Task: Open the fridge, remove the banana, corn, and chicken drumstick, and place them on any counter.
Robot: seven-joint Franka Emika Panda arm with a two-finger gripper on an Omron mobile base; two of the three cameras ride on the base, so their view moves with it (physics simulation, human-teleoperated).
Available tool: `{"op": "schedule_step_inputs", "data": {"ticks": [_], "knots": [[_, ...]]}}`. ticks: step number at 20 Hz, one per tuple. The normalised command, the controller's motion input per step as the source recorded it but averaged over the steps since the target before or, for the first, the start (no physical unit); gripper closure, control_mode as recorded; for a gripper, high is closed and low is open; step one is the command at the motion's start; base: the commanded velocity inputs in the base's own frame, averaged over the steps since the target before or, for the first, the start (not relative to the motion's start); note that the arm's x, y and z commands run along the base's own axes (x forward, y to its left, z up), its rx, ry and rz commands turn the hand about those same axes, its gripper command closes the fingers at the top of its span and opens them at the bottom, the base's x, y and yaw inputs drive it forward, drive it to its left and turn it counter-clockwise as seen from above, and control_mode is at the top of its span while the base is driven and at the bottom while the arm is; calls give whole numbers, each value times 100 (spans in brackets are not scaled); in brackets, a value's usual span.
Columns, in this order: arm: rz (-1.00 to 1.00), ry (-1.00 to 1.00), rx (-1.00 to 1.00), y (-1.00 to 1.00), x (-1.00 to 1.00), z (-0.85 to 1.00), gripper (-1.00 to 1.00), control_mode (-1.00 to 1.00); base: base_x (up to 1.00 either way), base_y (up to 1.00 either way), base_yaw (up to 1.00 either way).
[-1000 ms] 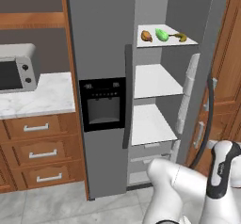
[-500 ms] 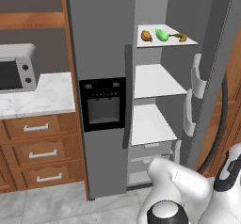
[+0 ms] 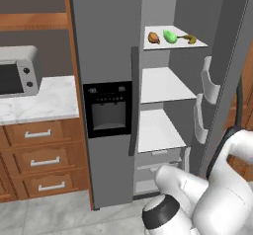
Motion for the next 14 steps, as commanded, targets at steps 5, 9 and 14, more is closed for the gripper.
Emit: {"op": "schedule_step_inputs", "data": {"ticks": [5, 9, 14], "knots": [[-10, 18, -9, 38, 12, 26, 100, -100, 0, 0, 0], [-8, 4, -20, 73, 22, 7, 100, -100, 0, 0, 0], [-10, 5, -18, 76, 39, 42, 100, -100, 0, 0, 0]]}}
